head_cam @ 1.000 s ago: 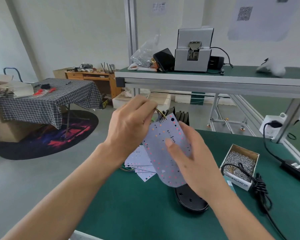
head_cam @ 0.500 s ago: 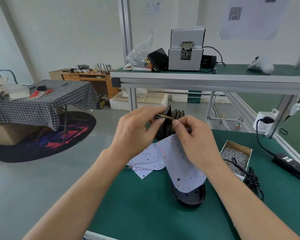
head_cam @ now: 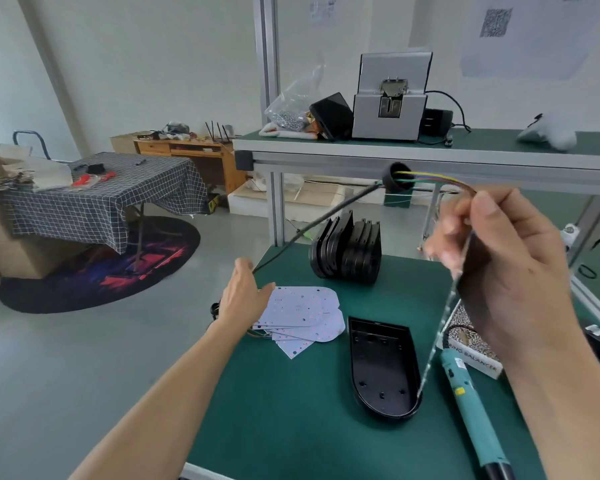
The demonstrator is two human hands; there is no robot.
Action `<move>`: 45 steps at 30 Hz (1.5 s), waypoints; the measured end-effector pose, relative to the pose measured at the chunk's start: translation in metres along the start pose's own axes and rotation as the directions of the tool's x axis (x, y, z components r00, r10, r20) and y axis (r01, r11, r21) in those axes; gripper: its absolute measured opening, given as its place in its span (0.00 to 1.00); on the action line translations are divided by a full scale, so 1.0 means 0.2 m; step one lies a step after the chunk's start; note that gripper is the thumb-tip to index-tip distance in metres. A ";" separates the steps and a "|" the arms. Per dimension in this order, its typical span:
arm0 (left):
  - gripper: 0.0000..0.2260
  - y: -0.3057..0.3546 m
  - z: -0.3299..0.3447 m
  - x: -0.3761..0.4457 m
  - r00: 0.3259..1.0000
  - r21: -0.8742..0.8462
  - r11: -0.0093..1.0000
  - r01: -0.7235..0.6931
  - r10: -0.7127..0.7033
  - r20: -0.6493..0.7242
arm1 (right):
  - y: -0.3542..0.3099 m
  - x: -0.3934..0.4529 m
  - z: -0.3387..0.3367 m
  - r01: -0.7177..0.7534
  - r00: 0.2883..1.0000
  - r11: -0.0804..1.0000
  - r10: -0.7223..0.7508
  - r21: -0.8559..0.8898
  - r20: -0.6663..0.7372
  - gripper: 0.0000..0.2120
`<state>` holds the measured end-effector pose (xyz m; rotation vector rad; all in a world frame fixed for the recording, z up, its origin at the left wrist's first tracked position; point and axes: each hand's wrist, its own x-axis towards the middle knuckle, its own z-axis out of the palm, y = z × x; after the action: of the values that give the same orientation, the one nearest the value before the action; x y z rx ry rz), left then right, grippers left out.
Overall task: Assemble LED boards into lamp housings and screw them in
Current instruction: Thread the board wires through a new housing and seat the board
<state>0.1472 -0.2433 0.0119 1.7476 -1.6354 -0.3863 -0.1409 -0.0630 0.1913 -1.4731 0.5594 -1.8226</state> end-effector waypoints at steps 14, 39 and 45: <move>0.26 0.25 -0.27 0.13 0.992 -0.290 0.956 -0.051 0.015 -0.125 | 0.04 -0.10 -0.27 -0.261 0.907 0.949 0.178 -0.176 -0.383 0.16; 0.12 0.74 0.37 -0.33 0.914 -0.269 0.957 -0.112 0.205 0.351 | 0.62 -0.38 -0.46 -0.746 0.553 0.155 0.685 -0.648 -0.474 0.16; 0.13 0.72 0.33 -0.36 0.885 -0.228 0.945 -0.235 0.305 0.351 | 0.72 -0.43 -0.38 -0.508 0.568 -0.162 0.675 -0.846 -0.471 0.14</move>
<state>-0.0148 -0.1865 0.0436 1.3394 -2.0188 -0.7526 -0.1696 -0.0994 0.0126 -1.4742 2.2282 -0.3289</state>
